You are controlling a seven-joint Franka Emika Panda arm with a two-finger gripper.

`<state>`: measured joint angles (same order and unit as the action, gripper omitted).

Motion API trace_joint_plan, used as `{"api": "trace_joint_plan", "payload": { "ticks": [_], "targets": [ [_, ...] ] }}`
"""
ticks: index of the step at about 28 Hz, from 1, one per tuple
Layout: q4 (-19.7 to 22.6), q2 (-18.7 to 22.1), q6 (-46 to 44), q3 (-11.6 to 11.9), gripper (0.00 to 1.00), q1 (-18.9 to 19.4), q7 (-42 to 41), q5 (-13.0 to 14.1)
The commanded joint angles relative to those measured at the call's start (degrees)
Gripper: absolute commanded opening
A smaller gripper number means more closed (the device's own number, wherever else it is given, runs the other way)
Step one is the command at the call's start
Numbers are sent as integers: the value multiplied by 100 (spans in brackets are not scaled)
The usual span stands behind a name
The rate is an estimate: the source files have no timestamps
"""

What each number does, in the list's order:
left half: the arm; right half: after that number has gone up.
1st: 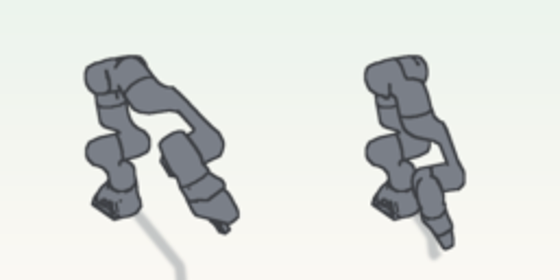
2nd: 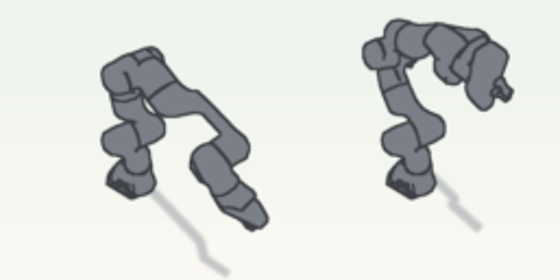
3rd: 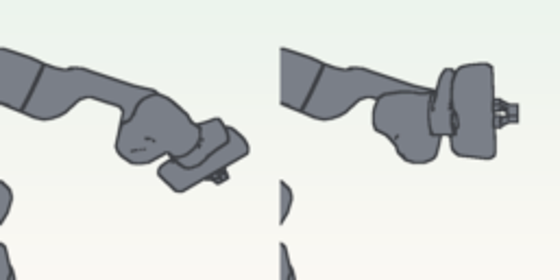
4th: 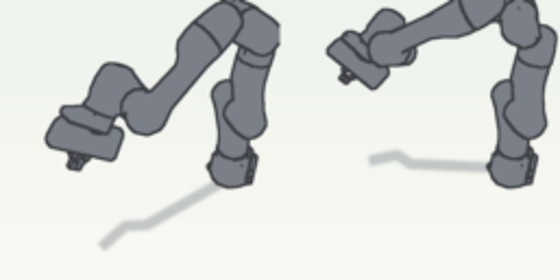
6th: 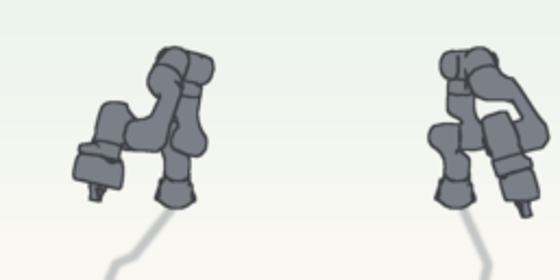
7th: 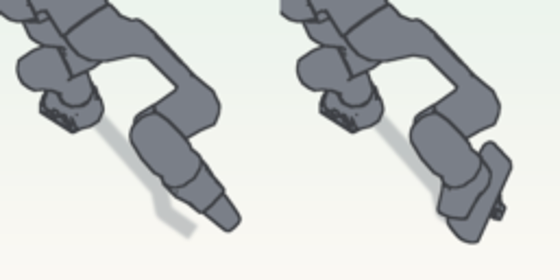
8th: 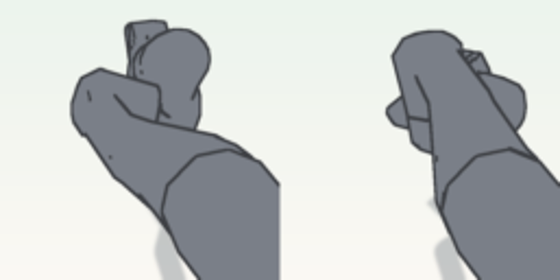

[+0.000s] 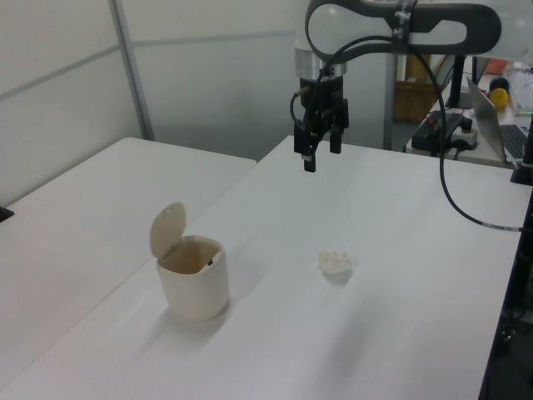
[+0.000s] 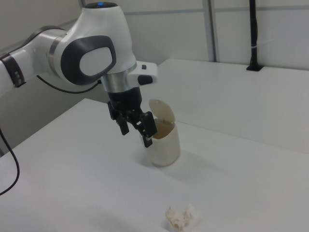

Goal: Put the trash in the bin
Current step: 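Lower the open gripper down onto the crumpled white paper ball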

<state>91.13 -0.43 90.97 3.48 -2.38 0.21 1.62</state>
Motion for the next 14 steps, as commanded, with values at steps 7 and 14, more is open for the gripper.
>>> {"api": "trace_joint_plan", "payload": {
  "ticks": [7, 14],
  "targets": [
    [247, -194, 61, 83, 100, 44, -12, 67],
    [493, -581, 132, 83, 100, -44, -21, -83]
  ]
}}
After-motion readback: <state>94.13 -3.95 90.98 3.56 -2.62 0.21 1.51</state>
